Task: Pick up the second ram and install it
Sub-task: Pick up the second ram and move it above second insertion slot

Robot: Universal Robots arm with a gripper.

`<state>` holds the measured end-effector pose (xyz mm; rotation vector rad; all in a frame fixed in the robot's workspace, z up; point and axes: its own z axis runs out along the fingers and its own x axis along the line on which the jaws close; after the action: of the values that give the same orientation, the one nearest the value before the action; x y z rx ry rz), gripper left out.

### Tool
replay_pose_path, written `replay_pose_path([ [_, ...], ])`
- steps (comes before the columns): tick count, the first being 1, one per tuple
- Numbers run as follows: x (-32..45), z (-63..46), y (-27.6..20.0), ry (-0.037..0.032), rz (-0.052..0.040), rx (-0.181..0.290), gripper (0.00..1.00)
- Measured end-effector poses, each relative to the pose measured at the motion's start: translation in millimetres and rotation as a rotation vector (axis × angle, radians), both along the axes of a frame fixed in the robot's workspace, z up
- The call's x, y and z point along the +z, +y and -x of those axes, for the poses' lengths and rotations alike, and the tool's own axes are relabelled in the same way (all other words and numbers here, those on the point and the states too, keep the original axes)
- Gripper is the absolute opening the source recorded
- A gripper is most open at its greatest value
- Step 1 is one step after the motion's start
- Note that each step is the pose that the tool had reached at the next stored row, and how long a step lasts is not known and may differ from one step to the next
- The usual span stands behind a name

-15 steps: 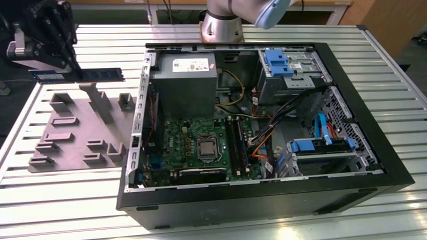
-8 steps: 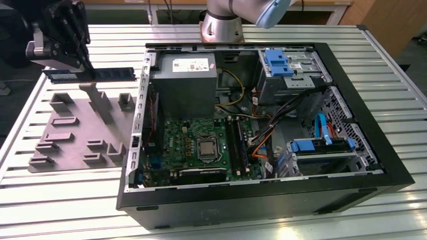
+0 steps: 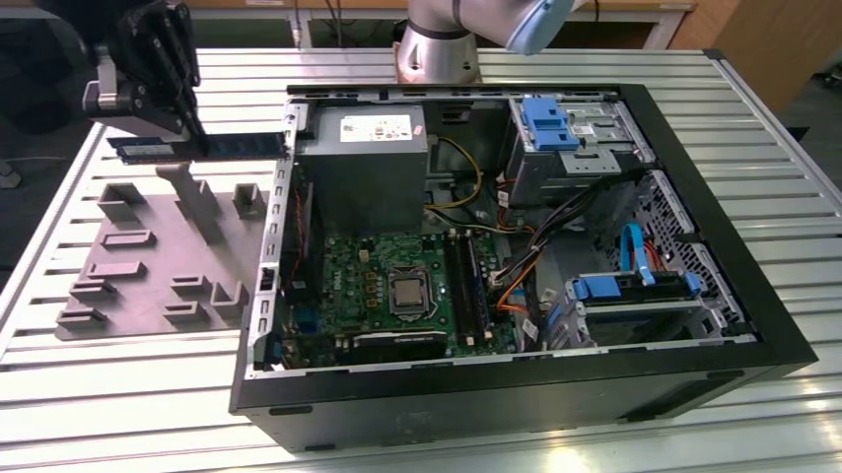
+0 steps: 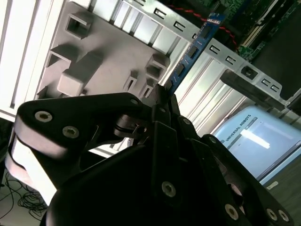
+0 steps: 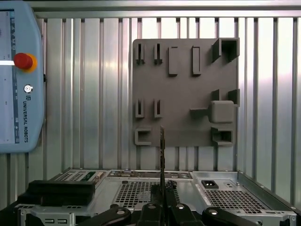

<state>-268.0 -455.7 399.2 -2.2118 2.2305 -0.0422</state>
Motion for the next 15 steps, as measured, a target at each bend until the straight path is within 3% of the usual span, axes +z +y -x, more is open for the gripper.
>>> replay_pose_path([
  [15,0.0,-25.0,0.0,0.0,0.0,0.0,0.14],
])
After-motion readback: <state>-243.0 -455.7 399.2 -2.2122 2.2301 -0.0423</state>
